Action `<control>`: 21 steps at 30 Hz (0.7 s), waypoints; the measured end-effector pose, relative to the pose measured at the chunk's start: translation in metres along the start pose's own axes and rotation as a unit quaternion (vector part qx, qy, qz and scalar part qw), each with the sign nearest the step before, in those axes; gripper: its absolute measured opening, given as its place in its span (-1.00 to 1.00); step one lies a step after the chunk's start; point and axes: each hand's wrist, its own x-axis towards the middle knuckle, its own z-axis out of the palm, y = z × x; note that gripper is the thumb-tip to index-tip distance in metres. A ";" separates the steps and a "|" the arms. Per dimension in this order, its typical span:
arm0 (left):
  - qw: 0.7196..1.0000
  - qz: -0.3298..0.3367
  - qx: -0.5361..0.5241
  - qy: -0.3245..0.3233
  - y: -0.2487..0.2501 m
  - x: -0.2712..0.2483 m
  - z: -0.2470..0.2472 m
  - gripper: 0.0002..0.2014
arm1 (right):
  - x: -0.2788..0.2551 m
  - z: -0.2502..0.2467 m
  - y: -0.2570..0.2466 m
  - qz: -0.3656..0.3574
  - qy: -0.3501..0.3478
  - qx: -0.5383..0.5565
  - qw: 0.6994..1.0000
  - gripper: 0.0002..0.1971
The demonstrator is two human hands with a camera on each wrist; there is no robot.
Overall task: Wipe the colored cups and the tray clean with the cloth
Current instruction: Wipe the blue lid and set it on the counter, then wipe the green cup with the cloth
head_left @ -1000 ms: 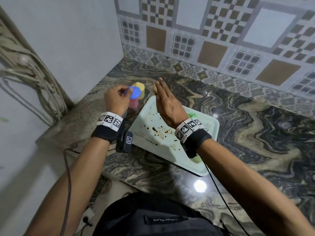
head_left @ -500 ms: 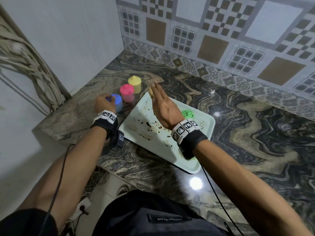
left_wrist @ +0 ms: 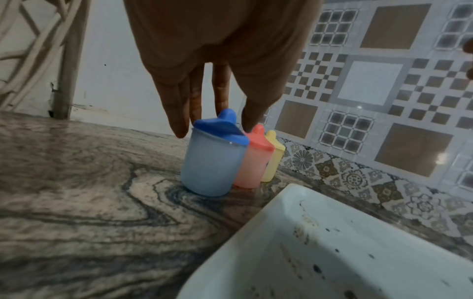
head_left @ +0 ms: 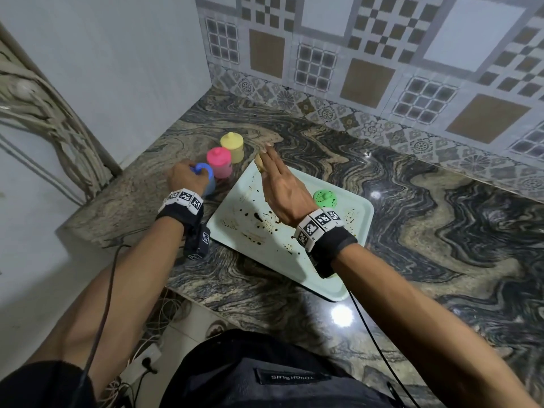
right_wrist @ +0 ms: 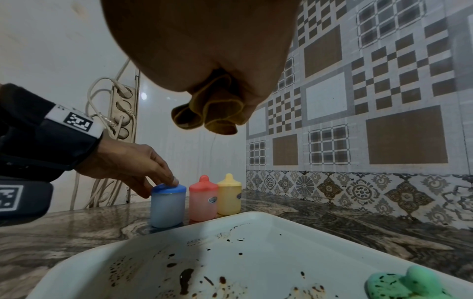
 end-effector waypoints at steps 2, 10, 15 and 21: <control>1.000 0.003 -0.009 -0.006 0.000 -0.002 0.002 -0.72 | 0.001 0.000 0.002 0.007 0.003 -0.001 1.000 -0.50; 0.999 0.010 0.028 -0.034 -0.002 0.002 0.004 -0.64 | 0.002 0.002 0.003 0.011 -0.001 -0.010 1.000 -0.50; 0.998 0.015 0.051 -0.043 -0.002 0.003 0.005 -0.61 | -0.001 0.001 -0.002 0.012 -0.002 -0.014 1.000 -0.51; 0.988 0.016 0.152 -0.019 0.009 -0.007 0.005 -0.43 | -0.012 -0.003 0.004 0.028 0.011 -0.044 0.999 -0.51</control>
